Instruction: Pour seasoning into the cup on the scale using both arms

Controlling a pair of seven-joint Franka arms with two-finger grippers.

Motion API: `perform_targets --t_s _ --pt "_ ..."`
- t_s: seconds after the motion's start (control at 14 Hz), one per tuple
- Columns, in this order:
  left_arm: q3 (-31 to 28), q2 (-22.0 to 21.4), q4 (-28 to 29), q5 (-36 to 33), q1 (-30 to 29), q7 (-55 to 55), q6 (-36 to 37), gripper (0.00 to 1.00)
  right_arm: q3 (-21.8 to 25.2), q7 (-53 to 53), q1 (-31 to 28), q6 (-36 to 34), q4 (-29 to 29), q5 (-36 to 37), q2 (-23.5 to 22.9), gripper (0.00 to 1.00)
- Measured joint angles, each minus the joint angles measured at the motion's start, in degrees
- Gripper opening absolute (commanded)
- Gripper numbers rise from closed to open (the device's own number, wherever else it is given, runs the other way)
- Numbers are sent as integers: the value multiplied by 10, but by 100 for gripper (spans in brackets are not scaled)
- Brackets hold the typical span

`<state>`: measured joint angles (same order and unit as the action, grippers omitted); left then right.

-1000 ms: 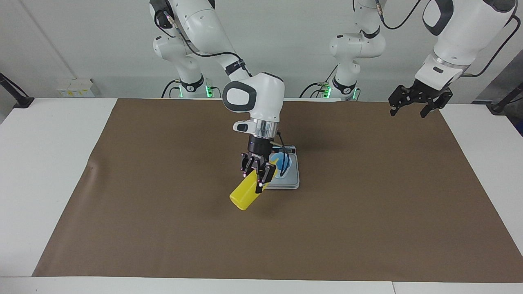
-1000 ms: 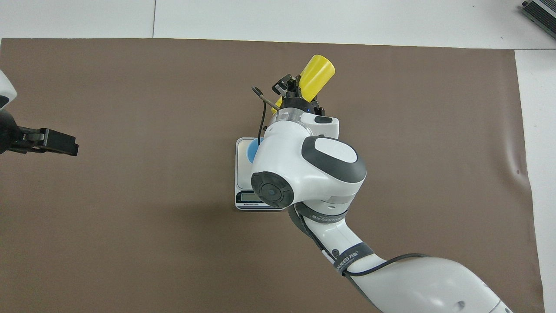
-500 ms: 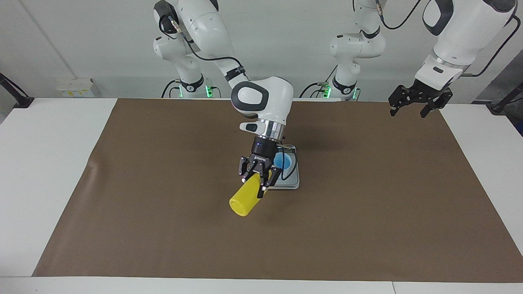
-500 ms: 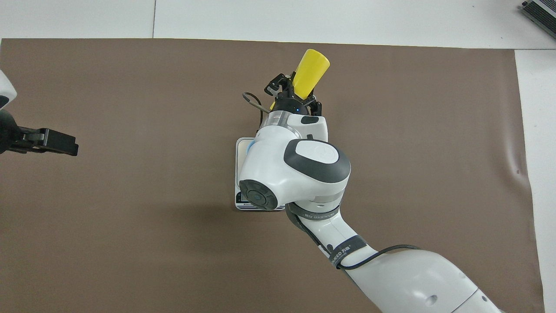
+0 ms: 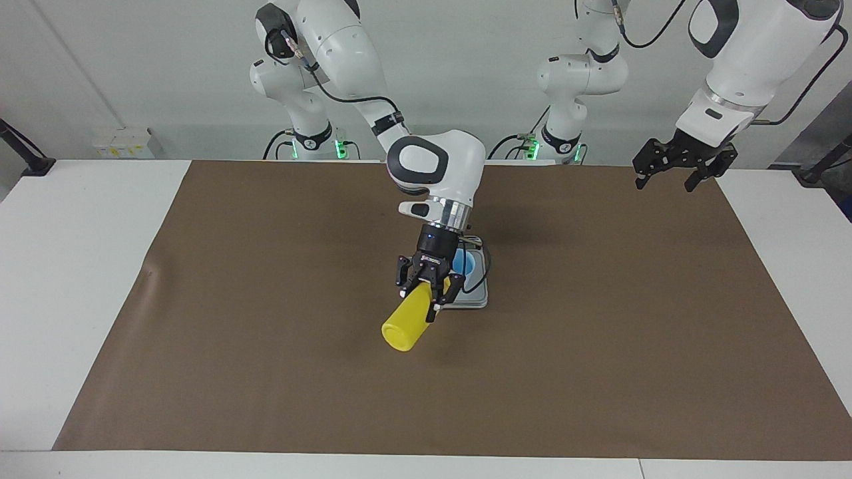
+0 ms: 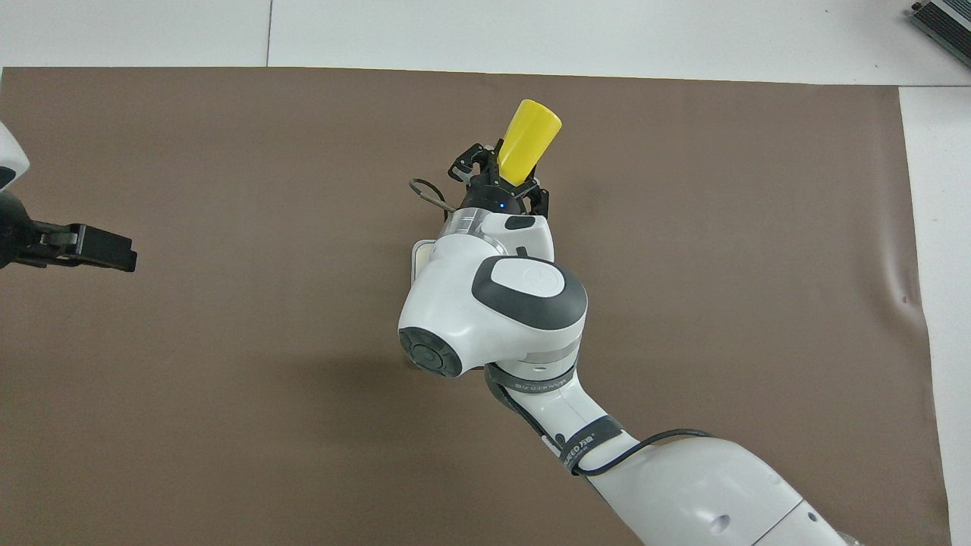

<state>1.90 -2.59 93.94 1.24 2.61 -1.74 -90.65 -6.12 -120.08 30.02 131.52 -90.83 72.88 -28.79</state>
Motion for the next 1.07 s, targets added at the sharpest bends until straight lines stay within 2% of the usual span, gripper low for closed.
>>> perform_targets --t_s 1.07 --pt "0 0 0 0 0 0 0 100 0 0 2 -3 -13 24 -5 0"
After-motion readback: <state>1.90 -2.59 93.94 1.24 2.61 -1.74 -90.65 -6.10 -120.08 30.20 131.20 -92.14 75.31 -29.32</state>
